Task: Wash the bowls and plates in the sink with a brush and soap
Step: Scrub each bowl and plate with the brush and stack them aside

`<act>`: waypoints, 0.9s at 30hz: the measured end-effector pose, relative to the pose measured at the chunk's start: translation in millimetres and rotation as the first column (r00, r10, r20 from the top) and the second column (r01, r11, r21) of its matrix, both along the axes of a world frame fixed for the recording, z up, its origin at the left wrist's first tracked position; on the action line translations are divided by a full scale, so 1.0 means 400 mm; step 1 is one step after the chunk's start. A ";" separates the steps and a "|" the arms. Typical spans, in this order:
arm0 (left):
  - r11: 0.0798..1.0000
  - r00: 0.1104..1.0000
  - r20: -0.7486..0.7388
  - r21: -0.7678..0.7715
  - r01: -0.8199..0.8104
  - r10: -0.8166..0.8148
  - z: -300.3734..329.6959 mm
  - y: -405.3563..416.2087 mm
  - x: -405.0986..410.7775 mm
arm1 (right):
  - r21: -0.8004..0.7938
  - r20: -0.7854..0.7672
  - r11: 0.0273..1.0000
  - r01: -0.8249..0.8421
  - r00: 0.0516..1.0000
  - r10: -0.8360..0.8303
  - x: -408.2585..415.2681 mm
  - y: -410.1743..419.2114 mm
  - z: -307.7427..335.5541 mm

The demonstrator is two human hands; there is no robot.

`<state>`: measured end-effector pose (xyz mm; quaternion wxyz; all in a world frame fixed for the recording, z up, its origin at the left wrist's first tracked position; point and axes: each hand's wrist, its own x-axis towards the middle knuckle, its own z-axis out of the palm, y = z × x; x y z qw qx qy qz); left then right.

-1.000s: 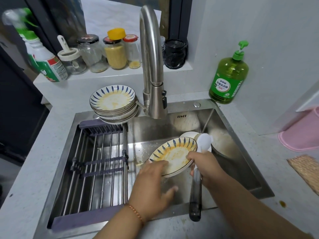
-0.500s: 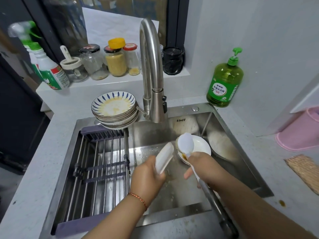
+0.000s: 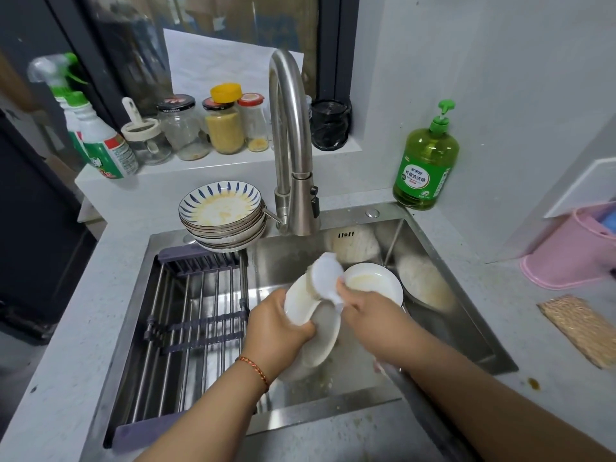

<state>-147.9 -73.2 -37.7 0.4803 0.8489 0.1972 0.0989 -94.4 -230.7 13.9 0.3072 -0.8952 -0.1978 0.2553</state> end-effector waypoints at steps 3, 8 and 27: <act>0.998 0.999 0.002 0.040 0.047 -0.047 0.015 -0.004 -0.007 | -0.025 -0.038 0.997 0.073 0.997 -0.074 0.042 -0.021 0.007; 0.998 1.000 0.003 -0.060 -0.021 0.022 0.000 -0.001 -0.001 | 0.000 0.023 0.989 -0.145 0.989 0.145 -0.066 0.016 0.047; 0.998 0.998 0.024 -0.012 0.066 -0.065 0.020 0.008 -0.021 | -0.135 0.090 0.985 -0.109 0.988 0.122 -0.026 0.010 0.079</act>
